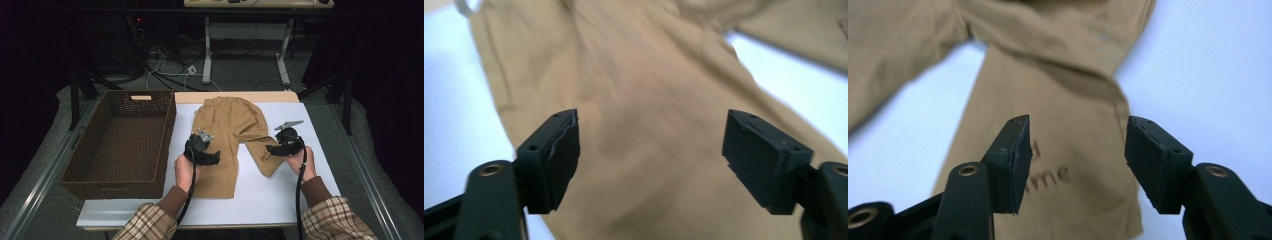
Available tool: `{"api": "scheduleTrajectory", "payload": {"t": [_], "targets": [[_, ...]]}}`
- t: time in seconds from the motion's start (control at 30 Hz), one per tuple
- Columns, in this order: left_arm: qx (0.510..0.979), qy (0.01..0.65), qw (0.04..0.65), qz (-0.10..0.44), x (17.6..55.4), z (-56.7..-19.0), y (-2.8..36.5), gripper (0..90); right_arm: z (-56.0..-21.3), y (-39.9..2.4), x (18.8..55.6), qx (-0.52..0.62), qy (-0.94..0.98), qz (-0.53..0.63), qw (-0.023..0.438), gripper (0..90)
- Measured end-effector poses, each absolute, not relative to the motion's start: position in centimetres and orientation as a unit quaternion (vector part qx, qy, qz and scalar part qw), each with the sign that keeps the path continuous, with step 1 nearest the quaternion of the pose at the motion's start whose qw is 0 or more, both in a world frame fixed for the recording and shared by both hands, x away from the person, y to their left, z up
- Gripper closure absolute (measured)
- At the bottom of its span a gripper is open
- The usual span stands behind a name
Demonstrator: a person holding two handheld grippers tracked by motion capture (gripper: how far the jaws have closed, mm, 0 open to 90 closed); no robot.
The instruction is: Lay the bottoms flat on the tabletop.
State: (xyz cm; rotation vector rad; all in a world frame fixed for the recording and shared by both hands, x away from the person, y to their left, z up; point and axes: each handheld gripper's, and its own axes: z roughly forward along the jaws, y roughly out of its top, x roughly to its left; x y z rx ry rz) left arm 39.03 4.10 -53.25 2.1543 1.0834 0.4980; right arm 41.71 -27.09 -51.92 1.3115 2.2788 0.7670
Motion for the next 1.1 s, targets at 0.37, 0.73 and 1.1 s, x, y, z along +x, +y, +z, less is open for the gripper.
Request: {"api": "scheduleTrajectory", "payload": {"t": [0.37, 0.73, 1.1], "targets": [[0.852, 0.386, 0.315, 0.16, 36.2, -54.2, 5.1, 16.9, -52.8, -28.6, 40.5, 0.485, 0.81, 0.27, 0.188, 48.2], [0.86, 0.374, 0.312, 0.153, 33.9, -54.3, 6.6, 14.0, -53.4, -29.7, 40.5, 0.507, 0.797, 0.266, 0.19, 52.9], [0.864, 0.377, 0.303, 0.144, 33.5, -54.5, 7.0, 12.9, -54.3, -30.5, 41.0, 0.524, 0.791, 0.263, 0.177, 53.7]]}}
